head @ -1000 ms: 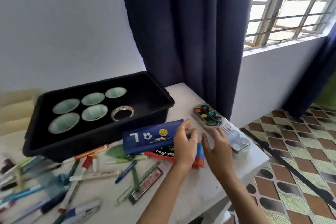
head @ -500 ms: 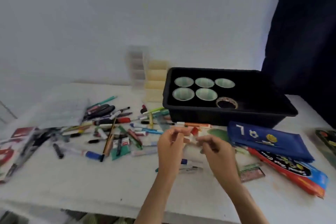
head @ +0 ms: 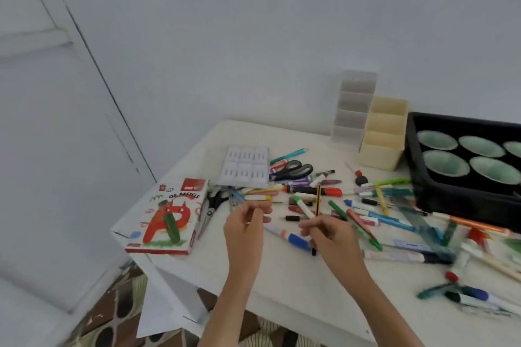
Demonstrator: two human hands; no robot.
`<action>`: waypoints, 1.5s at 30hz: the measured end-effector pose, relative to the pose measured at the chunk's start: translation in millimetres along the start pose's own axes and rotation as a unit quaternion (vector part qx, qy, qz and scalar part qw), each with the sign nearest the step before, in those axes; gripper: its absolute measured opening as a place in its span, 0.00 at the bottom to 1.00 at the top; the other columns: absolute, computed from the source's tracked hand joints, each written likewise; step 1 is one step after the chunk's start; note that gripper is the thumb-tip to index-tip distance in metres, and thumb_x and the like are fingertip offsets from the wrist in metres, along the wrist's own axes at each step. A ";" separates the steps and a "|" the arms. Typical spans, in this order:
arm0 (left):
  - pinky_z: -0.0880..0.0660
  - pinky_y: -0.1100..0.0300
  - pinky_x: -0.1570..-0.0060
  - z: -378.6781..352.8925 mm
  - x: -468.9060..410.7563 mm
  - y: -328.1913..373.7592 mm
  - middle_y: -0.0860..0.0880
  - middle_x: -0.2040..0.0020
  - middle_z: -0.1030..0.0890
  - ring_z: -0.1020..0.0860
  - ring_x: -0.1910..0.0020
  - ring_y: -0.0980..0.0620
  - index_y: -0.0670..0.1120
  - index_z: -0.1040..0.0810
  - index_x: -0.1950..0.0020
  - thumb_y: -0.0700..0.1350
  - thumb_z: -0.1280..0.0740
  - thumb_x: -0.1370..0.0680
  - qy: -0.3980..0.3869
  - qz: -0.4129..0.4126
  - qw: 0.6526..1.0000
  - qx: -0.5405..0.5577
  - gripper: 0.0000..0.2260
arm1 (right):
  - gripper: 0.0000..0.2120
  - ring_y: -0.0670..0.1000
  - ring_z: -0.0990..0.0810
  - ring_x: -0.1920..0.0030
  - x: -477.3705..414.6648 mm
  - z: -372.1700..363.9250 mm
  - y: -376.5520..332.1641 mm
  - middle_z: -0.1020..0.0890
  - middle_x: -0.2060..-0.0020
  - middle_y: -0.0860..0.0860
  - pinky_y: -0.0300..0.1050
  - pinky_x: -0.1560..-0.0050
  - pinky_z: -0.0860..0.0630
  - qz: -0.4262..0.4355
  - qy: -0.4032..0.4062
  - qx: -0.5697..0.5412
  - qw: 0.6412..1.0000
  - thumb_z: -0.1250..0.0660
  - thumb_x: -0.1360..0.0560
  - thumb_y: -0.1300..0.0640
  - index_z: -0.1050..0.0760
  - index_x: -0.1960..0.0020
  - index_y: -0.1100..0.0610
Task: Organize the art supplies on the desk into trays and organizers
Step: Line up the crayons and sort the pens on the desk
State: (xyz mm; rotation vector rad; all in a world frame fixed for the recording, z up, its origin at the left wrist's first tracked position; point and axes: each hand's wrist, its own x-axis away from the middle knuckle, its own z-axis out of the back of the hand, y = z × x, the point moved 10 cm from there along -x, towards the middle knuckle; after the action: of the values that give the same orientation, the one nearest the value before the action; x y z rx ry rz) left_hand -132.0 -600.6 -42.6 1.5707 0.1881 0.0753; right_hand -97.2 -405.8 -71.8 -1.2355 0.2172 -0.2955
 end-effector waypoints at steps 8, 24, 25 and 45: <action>0.27 0.61 0.53 105.0 -83.4 -4.3 0.50 0.52 0.20 0.23 0.52 0.53 0.46 0.22 0.49 0.41 0.35 0.24 0.132 -0.035 0.985 -0.108 0.06 | 0.15 0.50 0.20 0.64 -30.9 -105.6 -38.8 0.17 0.59 0.55 0.46 0.56 0.20 -0.033 -0.045 -0.083 0.995 0.41 0.25 0.70 0.19 0.58 0.57; 0.34 0.67 0.66 100.9 -160.1 -45.8 0.47 0.62 0.22 0.25 0.62 0.50 0.36 0.19 0.56 0.37 0.33 0.25 0.102 0.013 0.969 -0.223 0.05 | 0.18 0.53 0.33 0.38 -97.1 -149.0 -53.6 0.32 0.36 0.54 0.43 0.38 0.33 0.146 -0.016 0.439 0.886 0.45 0.20 0.58 0.35 0.31 0.57; 0.34 0.67 0.64 102.6 -159.8 -46.0 0.47 0.61 0.21 0.24 0.60 0.50 0.36 0.19 0.54 0.37 0.34 0.25 0.110 0.015 0.972 -0.209 0.05 | 0.18 0.52 0.33 0.38 -97.6 -146.9 -51.5 0.32 0.35 0.54 0.43 0.39 0.32 0.142 -0.014 0.436 0.889 0.45 0.20 0.58 0.35 0.31 0.57; 0.21 0.64 0.56 -1.8 -72.0 1.3 0.45 0.52 0.18 0.18 0.57 0.53 0.42 0.23 0.43 0.41 0.35 0.23 -0.211 0.107 0.955 0.178 0.10 | 0.10 0.51 0.21 0.62 -36.7 47.1 -37.4 0.17 0.61 0.55 0.43 0.60 0.22 -0.073 0.110 -0.352 0.926 0.33 0.27 0.59 0.21 0.48 0.63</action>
State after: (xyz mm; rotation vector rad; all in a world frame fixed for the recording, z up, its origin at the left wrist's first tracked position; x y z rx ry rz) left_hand -203.0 -610.8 -36.2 1.9217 -0.3232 -0.1330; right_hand -120.6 -362.6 -21.4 -1.9390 0.4525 -0.5129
